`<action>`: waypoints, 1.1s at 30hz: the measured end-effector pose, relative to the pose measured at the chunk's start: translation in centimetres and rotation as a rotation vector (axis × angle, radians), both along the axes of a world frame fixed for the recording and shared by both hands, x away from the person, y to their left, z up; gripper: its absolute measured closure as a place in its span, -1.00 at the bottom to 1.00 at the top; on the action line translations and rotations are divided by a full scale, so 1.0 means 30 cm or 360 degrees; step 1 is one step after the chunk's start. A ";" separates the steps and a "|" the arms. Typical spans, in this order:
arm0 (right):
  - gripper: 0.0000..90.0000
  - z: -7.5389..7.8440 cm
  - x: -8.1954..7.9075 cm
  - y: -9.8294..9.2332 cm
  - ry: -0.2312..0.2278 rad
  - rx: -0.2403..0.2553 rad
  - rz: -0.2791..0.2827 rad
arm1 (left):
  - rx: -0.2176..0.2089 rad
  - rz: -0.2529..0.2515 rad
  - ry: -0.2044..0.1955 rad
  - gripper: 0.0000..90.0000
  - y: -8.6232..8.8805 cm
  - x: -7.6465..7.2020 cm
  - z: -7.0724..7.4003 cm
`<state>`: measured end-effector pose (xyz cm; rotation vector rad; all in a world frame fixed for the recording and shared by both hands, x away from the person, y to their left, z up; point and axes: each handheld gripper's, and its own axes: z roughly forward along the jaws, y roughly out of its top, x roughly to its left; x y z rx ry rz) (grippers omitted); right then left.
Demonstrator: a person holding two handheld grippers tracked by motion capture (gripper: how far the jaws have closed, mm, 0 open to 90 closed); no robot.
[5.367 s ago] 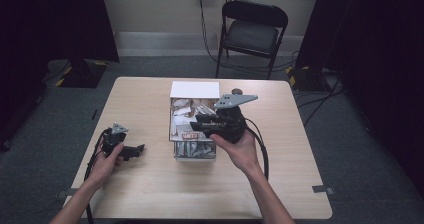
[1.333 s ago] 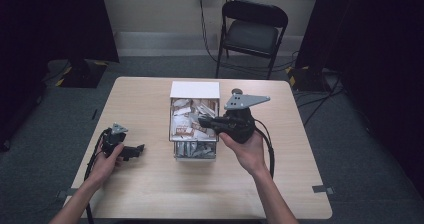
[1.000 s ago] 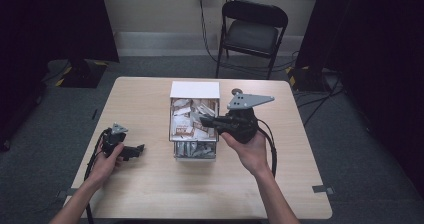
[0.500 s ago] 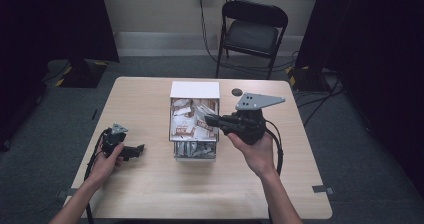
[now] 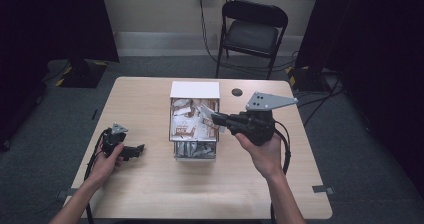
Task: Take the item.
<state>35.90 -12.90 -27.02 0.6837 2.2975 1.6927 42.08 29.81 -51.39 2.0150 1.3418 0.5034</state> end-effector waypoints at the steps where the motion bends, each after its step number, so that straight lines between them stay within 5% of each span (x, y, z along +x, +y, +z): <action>1: 1.00 0.003 -0.003 -0.004 0.0000 0.0005 -0.0003 | -0.0004 0.0004 -0.0002 -1.00 -0.001 0.000 0.000; 19: 1.00 0.025 -0.029 -0.078 -0.0039 0.0012 -0.0077 | -0.0004 0.0004 -0.0002 -1.00 -0.001 0.000 0.000; 33: 1.00 0.002 -0.040 -0.200 0.0002 -0.0045 -0.0238 | -0.0004 0.0004 -0.0002 -1.00 -0.001 0.000 0.000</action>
